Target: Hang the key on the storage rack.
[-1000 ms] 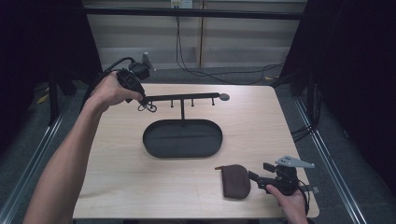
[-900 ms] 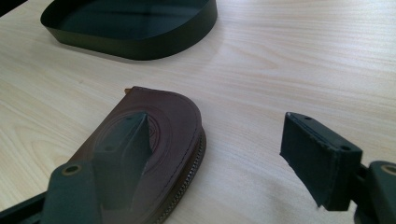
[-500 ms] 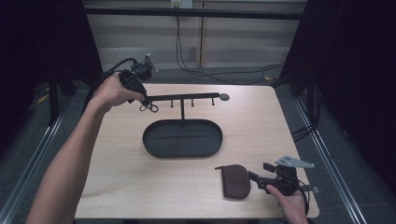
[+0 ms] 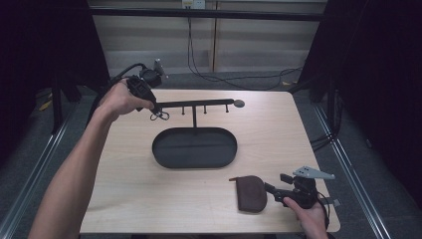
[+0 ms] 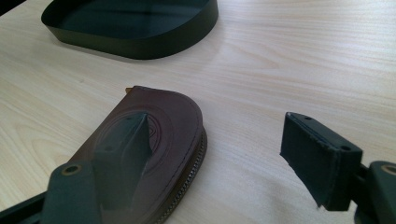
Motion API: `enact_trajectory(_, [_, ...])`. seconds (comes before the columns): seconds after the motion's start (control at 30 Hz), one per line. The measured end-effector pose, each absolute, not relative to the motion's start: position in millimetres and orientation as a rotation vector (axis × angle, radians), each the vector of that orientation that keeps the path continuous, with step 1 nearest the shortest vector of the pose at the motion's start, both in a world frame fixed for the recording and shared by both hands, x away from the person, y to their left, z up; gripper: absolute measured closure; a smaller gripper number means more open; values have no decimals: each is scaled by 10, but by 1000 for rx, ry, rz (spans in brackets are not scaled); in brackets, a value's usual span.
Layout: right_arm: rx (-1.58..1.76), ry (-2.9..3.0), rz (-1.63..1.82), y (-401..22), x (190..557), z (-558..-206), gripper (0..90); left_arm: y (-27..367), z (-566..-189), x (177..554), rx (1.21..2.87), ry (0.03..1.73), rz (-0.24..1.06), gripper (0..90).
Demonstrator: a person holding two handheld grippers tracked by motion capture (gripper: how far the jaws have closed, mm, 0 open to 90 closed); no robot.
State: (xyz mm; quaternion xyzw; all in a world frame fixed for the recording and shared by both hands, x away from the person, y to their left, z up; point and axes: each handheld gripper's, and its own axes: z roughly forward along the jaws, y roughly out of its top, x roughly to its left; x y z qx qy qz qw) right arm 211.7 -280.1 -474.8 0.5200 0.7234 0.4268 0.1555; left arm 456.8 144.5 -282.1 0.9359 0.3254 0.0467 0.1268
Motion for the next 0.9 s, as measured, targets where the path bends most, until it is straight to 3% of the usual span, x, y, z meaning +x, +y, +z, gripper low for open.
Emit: enact_trajectory(0.9, [1490, 2075, 1220, -2796, 2118, -4748, 239, 1482, -2882, 4520, 2701, 961, 107, 776])
